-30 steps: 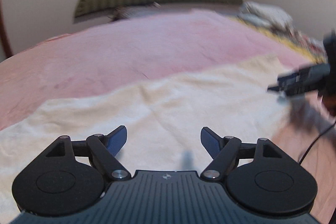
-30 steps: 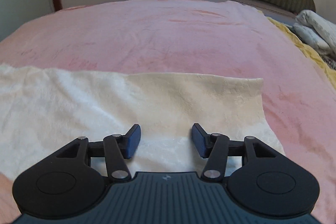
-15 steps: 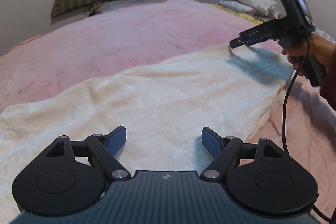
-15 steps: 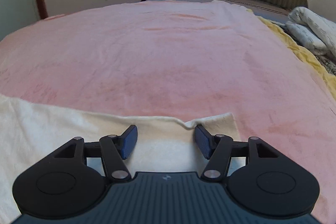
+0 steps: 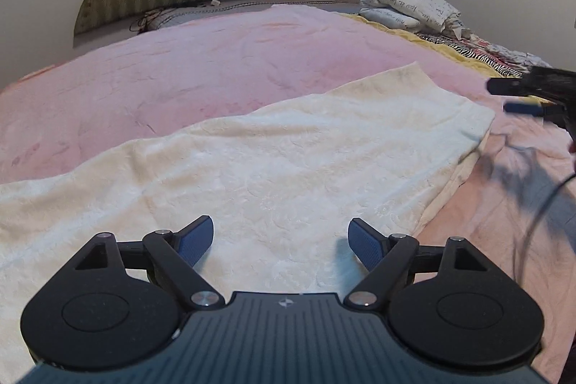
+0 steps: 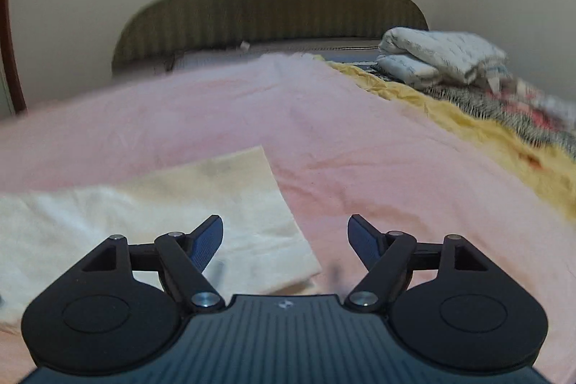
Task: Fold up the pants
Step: 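Grasp the pants corner with the right gripper and lift it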
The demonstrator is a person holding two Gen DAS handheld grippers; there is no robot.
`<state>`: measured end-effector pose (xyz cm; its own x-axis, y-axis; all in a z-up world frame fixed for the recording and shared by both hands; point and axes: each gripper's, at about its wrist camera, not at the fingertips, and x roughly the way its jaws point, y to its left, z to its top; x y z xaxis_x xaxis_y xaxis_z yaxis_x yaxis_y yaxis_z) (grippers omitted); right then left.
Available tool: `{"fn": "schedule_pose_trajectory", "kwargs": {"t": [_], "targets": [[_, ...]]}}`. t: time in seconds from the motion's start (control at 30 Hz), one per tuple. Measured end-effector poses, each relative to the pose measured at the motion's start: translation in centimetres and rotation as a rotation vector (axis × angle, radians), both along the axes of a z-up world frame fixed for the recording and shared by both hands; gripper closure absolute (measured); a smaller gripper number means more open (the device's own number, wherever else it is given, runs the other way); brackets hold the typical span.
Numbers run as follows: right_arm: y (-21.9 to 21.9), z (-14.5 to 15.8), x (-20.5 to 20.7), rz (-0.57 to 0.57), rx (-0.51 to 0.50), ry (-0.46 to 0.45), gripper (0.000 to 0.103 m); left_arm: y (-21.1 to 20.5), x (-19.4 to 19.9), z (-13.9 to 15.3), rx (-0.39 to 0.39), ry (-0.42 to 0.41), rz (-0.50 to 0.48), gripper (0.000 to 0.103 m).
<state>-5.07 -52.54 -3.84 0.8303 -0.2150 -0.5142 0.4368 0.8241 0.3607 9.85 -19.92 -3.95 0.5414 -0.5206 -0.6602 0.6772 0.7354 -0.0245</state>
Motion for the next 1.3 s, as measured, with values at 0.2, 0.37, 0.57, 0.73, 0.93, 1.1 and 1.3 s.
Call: {"fn": "schedule_pose_trajectory", "kwargs": {"t": [0.2,0.37,0.57,0.73,0.93,1.1,1.3], "targets": [[0.1,-4.2,-1.8,0.097,0.504,-0.083,0.025,0.2,0.3,-0.3,-0.023,0.049,0.010,0.019],[0.5,-5.0,0.5,0.105,0.545,-0.092,0.027,0.2,0.3,-0.5,-0.018,0.053,0.017,0.018],[-2.1,-5.5,1.6,-0.069,0.466,-0.181,0.028,0.2,0.4,-0.3,-0.020,0.055,0.022,0.018],[-3.6,-5.9,4.8,-0.092,0.451,-0.172,0.037,0.9,1.4,0.6,-0.076,0.064,0.062,0.018],[-4.7,-6.9,7.0,-0.104,0.457,-0.108,0.089,1.9,3.7,1.3,-0.152,0.181,0.127,0.018],[1.0,-1.8,6.9,0.055,0.069,-0.046,0.090,3.5,6.6,1.4,-0.332,0.375,0.175,0.018],[14.4,2.5,8.7,0.378,-0.521,0.040,0.090,5.9,8.8,0.8,-0.784,0.659,0.197,0.005]]}}
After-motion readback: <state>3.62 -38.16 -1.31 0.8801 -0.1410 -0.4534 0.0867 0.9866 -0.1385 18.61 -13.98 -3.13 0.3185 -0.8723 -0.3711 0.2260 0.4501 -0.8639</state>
